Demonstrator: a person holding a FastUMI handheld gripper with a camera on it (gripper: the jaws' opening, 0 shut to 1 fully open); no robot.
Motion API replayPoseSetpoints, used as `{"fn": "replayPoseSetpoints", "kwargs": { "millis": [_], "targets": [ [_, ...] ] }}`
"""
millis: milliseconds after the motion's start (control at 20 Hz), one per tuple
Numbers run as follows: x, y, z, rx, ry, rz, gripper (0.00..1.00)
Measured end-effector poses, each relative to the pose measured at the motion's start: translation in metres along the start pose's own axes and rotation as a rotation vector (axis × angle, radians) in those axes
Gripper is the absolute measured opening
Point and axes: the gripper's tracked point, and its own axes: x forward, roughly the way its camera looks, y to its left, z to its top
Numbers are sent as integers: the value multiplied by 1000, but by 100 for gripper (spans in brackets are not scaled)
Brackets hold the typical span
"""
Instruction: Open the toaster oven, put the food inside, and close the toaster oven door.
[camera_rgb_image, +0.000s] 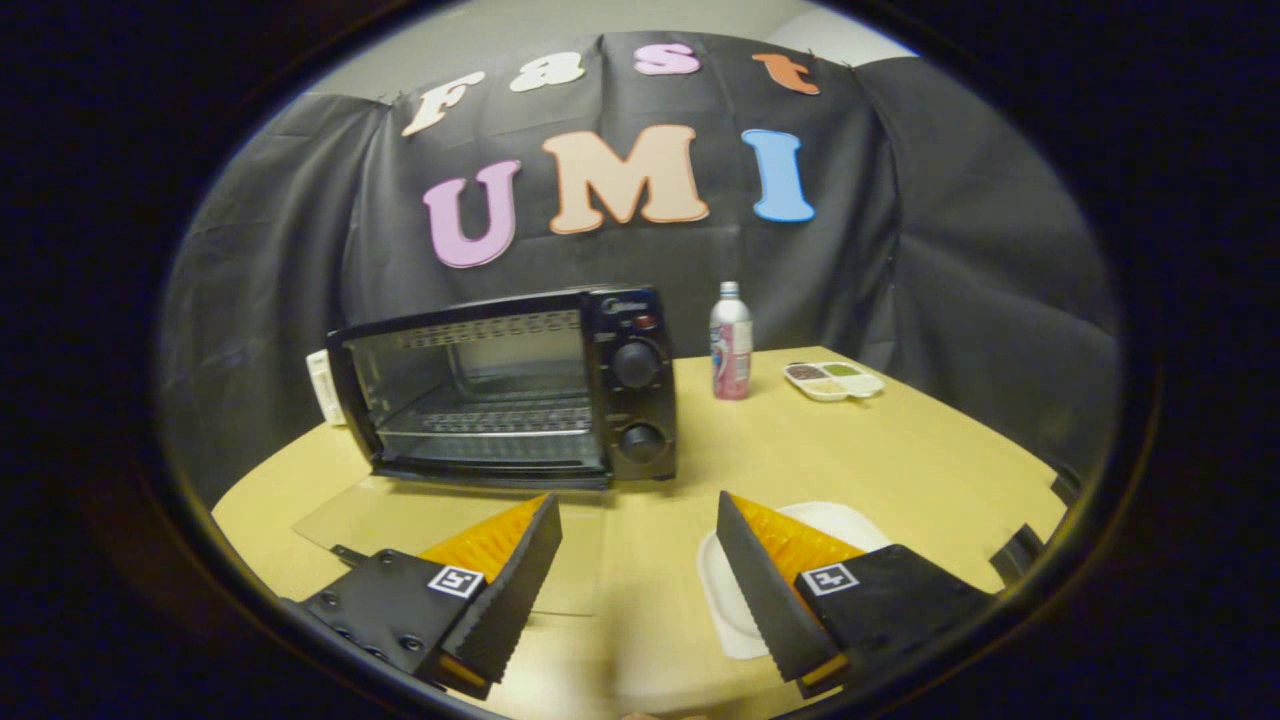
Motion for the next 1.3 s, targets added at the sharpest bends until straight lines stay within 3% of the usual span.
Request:
{"fn": "replayPoseSetpoints", "kwargs": {
  "millis": [250,600,950,1150,1300],
  "targets": [
    [13,-45,-20,-18,70,-82,99],
    [19,-62,-54,-69,191,-118,99],
    [24,-79,-58,-94,222,-165,61],
    [23,-77,-57,-34,212,-164,39],
    [21,-62,-52,67,206,-109,39]
  ]
}}
